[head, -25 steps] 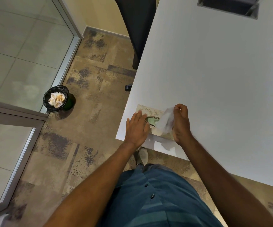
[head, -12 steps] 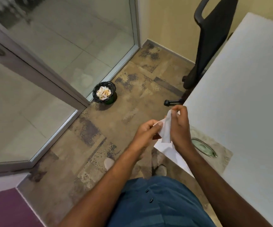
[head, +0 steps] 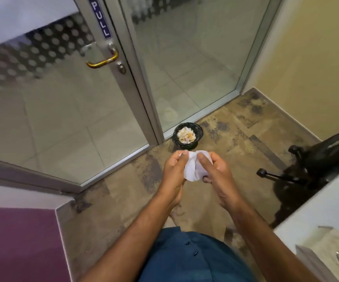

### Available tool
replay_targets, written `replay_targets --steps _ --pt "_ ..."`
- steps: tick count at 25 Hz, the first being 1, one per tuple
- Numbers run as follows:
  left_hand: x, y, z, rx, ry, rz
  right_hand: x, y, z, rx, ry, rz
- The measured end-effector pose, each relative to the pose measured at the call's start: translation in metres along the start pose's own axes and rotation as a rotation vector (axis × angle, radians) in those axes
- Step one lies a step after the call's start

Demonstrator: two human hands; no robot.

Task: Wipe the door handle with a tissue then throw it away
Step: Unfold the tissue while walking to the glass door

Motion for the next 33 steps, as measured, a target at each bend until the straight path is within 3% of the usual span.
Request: replay_targets --steps 3,9,14,17,24,30,33 --pt "0.019 0.062 -0.061 -0.044 0.073 0.135 0.036 -0.021 0.071 -0.009 -0.071 -0.082" --pt "0.053 0.136 -0.139 0.015 0.218 0.328 0.099 -0.042 0.164 0.105 -0.096 0.014" --pt "0.089 0.174 -0.171 0.090 0.307 0.390 0.152 -0.056 0.209 0.087 0.056 0.098" --pt "0.121 0.206 -0.183 0.095 0.354 0.437 0.181 -0.077 0.235 0.004 0.022 0.002" --pt "0.201 0.266 -0.202 0.188 0.414 0.452 0.270 -0.135 0.301 -0.228 -0.428 -0.039" --pt "0.254 0.285 -0.216 0.094 0.517 0.425 0.345 -0.153 0.303 -0.246 -0.371 0.050" --pt "0.273 0.292 -0.220 0.041 0.550 0.401 0.358 -0.178 0.307 -0.363 -0.315 -0.152"
Point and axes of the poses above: each hand's wrist, its own x-axis towards the middle knuckle, its own z-axis out of the palm, y = z × x, the point moved 6 cm from there along x, towards the middle knuckle, and after that the axes turned 8 degrees about -x, right-handed, at the moved point
